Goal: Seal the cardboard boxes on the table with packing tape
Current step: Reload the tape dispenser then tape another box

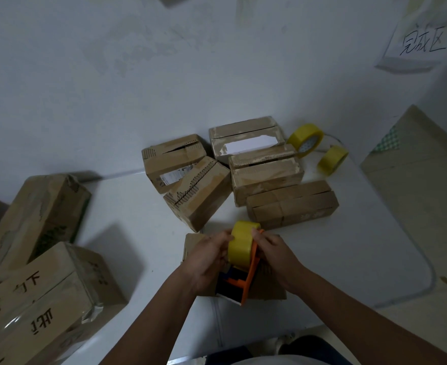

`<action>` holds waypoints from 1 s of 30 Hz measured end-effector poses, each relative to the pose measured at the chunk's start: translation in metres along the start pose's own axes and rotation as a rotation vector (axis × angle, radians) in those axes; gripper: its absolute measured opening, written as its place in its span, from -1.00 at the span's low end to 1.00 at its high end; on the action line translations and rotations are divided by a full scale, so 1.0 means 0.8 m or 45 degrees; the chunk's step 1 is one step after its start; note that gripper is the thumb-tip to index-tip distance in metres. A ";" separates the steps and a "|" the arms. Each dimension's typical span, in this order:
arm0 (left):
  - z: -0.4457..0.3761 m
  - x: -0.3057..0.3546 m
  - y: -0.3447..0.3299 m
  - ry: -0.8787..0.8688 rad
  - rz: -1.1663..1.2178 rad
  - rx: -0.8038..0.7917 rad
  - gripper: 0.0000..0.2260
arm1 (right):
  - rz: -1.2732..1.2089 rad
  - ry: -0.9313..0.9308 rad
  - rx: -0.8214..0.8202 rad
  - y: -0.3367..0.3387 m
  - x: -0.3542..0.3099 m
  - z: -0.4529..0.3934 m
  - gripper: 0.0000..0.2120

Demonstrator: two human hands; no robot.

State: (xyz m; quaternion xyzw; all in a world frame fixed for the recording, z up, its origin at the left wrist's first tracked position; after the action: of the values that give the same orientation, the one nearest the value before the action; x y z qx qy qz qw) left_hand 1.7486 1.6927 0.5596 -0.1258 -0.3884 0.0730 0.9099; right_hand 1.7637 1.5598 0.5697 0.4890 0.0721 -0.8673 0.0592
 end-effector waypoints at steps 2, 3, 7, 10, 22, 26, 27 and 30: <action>0.001 0.000 -0.002 -0.009 0.015 -0.026 -0.72 | 0.005 -0.005 0.015 0.002 -0.001 0.000 -0.33; 0.002 0.002 -0.003 -0.014 0.034 -0.040 -0.72 | 0.009 0.000 0.019 0.001 -0.003 0.000 -0.34; 0.004 0.000 -0.006 -0.002 0.101 -0.044 -0.72 | 0.048 0.062 0.006 -0.001 -0.004 -0.002 0.01; 0.007 0.000 -0.008 0.025 0.133 -0.017 -0.71 | 0.059 0.063 -0.022 -0.003 -0.005 0.000 -0.09; 0.021 0.048 0.019 -0.371 -0.484 0.189 -0.77 | -0.029 -0.116 0.043 0.011 0.016 -0.013 -0.45; 0.034 0.076 0.005 -0.849 -1.162 0.264 -0.72 | -0.002 -0.114 0.072 0.012 0.013 -0.017 -0.40; 0.037 0.079 0.000 -0.960 -1.323 0.281 -0.72 | 0.017 -0.115 0.071 0.011 0.012 -0.017 -0.43; 0.046 0.087 -0.007 -1.125 -1.587 0.323 -0.77 | 0.050 -0.102 0.075 0.010 0.012 -0.018 -0.67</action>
State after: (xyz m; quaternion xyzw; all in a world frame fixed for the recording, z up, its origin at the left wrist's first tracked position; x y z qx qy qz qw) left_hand 1.7701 1.7097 0.6338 0.2621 -0.7031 -0.3654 0.5509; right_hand 1.7721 1.5539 0.5536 0.4568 0.0344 -0.8866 0.0644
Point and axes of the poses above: each hand's wrist, its own z-axis away from the middle knuckle, its own y-axis out of the back of the hand, x = y × z, the point moved 9 cm from there along -z, towards the middle knuckle, and after that the axes turned 1 degree about z, right-handed, at the moved point
